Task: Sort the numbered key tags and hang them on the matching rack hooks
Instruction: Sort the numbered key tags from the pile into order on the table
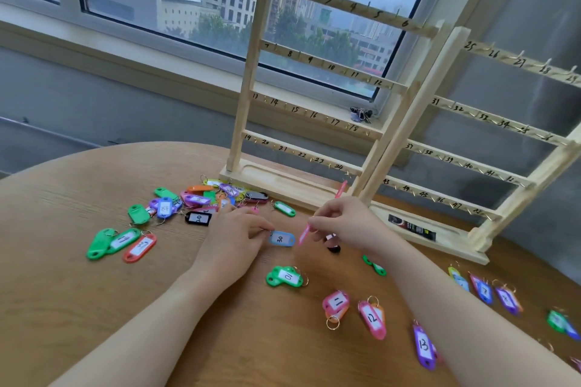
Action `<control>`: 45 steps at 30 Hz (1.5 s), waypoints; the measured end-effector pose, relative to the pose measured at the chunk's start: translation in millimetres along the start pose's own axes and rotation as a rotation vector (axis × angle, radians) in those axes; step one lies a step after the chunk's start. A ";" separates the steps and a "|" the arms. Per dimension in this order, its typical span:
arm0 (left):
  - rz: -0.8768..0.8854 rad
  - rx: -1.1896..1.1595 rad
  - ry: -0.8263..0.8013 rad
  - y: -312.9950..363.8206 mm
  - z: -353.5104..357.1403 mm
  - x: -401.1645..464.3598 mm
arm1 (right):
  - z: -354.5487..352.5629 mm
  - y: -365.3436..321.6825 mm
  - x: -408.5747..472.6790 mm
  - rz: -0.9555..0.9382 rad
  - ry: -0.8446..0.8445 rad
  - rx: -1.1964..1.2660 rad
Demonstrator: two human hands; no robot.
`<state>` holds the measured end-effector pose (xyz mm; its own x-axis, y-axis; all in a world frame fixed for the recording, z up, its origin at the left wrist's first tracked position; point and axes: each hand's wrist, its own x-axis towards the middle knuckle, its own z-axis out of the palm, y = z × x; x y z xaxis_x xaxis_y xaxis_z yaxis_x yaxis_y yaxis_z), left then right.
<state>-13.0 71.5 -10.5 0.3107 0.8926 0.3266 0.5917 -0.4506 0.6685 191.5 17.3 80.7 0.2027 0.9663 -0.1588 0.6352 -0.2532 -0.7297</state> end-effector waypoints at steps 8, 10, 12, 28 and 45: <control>-0.030 -0.125 -0.094 9.1 -9.2 -6.7 | -29.8 10.1 -33.9 0.015 0.040 0.043; -0.025 -0.116 -0.105 10.4 -9.7 -8.4 | -36.8 15.9 -41.2 0.003 0.089 0.017; -0.023 -0.103 -0.113 11.1 -9.9 -9.9 | -45.5 22.4 -48.3 0.000 0.133 -0.018; -0.005 -0.373 -0.161 16.9 -21.4 -13.8 | -105.4 102.3 -77.0 0.151 0.320 -0.109; 0.113 -0.440 -0.157 56.9 -5.7 -47.5 | -136.3 168.2 -83.9 0.205 0.413 -0.098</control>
<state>1.7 3.5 15.9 0.4833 0.8103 0.3312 0.1876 -0.4655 0.8649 382.9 -112.7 61.9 0.5983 0.8013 -0.0003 0.6147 -0.4592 -0.6413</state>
